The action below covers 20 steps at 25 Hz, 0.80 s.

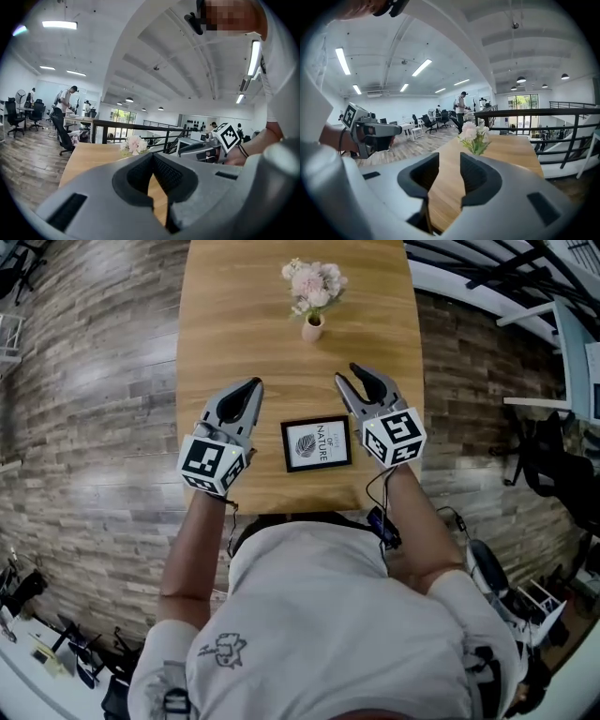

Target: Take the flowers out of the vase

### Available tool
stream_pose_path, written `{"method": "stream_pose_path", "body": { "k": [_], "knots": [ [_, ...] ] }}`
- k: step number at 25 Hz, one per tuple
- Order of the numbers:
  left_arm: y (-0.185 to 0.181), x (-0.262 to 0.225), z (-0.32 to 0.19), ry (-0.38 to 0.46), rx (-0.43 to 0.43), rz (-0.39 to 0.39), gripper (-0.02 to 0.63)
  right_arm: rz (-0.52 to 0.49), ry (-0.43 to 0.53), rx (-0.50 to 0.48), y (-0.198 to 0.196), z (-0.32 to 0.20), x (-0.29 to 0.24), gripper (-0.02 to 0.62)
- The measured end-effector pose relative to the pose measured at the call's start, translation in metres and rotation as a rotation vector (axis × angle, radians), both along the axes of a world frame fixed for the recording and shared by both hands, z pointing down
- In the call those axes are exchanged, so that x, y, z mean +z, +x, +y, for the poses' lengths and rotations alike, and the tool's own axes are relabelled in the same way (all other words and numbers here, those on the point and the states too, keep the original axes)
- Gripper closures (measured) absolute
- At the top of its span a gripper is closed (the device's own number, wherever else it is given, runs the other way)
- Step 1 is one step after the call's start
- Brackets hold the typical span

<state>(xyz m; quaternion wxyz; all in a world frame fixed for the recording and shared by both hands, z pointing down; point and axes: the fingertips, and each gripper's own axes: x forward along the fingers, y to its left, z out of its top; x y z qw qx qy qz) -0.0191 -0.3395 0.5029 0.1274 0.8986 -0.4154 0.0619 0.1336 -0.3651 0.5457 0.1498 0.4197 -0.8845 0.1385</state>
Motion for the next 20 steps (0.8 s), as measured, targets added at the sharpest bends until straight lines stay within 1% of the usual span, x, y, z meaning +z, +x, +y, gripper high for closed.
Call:
{"method": "stream_pose_path", "body": {
  "k": [7, 10, 15, 20],
  "knots": [
    [0.01, 0.024, -0.035, -0.019, 0.016, -0.021, 0.603, 0.036, -0.081, -0.044, -0.009, -0.067, 0.054, 0.419],
    [0.014, 0.031, -0.043, -0.029, 0.016, -0.021, 0.603, 0.026, -0.096, -0.042, -0.013, -0.092, 0.069, 0.417],
    [0.017, 0.046, -0.055, -0.042, -0.004, -0.04, 0.603, 0.048, -0.126, -0.023, -0.015, -0.127, 0.099, 0.417],
    [0.02, 0.054, -0.067, -0.054, -0.03, -0.027, 0.603, 0.06, -0.164, -0.013, -0.021, -0.155, 0.123, 0.411]
  ]
}}
